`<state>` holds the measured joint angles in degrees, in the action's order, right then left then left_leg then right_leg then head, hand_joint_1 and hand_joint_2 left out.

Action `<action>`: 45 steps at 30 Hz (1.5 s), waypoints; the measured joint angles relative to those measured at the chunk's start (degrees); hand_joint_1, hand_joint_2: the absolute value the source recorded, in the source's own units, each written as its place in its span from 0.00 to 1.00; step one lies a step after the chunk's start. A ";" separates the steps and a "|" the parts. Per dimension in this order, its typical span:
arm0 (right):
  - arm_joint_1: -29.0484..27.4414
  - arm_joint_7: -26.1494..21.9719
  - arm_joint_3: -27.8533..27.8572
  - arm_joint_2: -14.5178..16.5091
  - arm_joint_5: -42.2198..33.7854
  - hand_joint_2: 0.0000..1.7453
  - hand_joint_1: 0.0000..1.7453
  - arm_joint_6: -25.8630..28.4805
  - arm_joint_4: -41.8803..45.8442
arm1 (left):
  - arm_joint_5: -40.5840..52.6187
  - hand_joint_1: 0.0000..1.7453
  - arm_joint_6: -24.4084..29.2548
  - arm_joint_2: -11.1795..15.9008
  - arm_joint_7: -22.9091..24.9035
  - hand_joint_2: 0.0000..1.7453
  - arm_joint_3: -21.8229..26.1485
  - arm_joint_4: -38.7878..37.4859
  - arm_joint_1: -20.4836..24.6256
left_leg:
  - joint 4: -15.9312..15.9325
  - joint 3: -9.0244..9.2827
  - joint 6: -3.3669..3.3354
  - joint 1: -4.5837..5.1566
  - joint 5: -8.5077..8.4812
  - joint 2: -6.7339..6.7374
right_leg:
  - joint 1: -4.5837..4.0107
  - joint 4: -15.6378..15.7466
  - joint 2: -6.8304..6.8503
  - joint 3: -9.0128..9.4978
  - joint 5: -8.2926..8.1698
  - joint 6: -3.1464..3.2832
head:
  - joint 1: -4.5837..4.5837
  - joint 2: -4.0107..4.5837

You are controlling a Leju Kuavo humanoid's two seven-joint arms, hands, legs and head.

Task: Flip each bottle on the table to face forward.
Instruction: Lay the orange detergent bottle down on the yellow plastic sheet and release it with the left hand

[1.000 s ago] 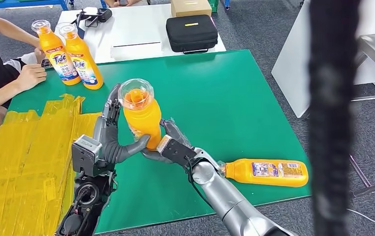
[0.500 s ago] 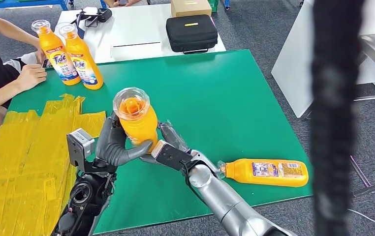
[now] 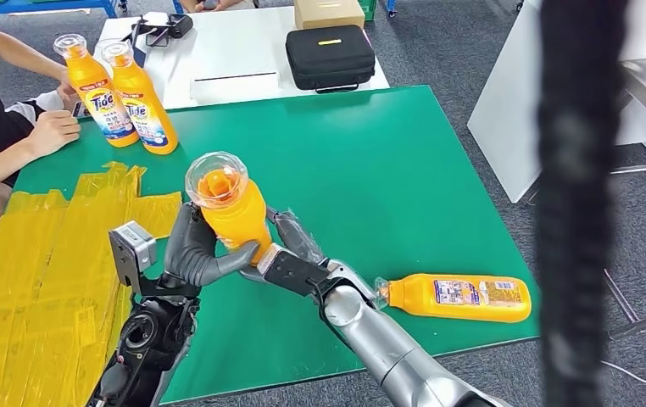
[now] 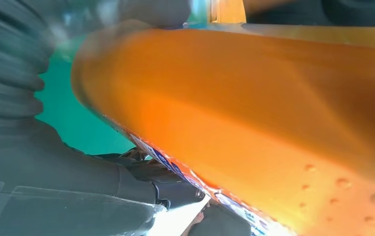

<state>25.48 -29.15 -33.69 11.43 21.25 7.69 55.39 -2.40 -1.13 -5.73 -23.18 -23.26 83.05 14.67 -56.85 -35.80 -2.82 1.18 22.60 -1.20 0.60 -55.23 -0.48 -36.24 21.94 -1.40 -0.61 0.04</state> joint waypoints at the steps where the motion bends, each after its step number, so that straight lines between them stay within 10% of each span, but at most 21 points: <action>1: -0.01 0.01 -0.04 0.00 0.01 1.00 1.00 0.00 0.00 | 0.20 1.00 0.26 0.00 -0.13 1.00 -0.01 0.02 -0.05 | 0.00 0.00 0.00 0.00 0.00 0.00 | 0.00 0.00 0.00 0.00 0.00 0.00 | 0.01 0.00; 17: -0.09 0.01 -0.82 0.00 0.04 1.00 0.97 -0.13 0.02 | 1.27 1.00 2.21 0.00 -0.81 1.00 -0.08 0.33 -0.25 | 0.00 0.00 0.00 0.00 0.00 0.00 | 0.00 0.00 0.00 0.00 0.00 0.00 | 0.00 0.00; 21: -0.13 -0.03 -0.85 0.01 0.05 1.00 0.00 -0.08 0.07 | 1.26 1.00 2.59 -0.01 -0.89 1.00 -0.08 0.33 -0.27 | 0.00 0.00 0.00 0.00 0.00 0.00 | 0.00 0.00 0.00 0.00 0.00 0.00 | 0.01 0.00; 30: -2.12 6.21 -0.93 -2.04 12.72 1.00 0.00 11.55 6.63 | 12.40 1.00 18.80 0.01 -2.21 1.00 2.69 0.54 -0.36 | 0.00 0.00 0.00 0.00 0.00 0.00 | 0.00 0.00 0.00 0.00 0.00 0.00 | 0.01 0.00; 38: -4.90 19.55 -0.78 -8.48 33.75 1.00 0.00 15.67 19.24 | 42.92 1.00 38.81 0.19 3.35 1.00 9.83 -3.31 0.68 | -0.01 0.00 0.00 0.01 0.00 -0.01 | 0.01 0.01 0.00 0.00 0.00 0.00 | 0.01 0.00; 45: -9.96 25.83 1.41 -15.10 42.97 1.00 0.00 11.86 29.36 | 85.49 1.00 41.04 -0.24 14.34 1.00 21.70 -6.30 0.66 | -0.01 -0.03 -0.01 0.01 0.02 0.02 | 0.01 0.01 -0.03 -0.04 0.00 0.00 | 0.02 0.00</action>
<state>15.52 -3.31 -32.28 -3.67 64.22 19.55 84.75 83.09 39.91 -5.97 -8.84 -1.56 76.75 15.33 -56.85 -35.83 -2.83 1.20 22.62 -1.18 0.61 -55.22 -0.51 -36.28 21.94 -1.40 -0.60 0.04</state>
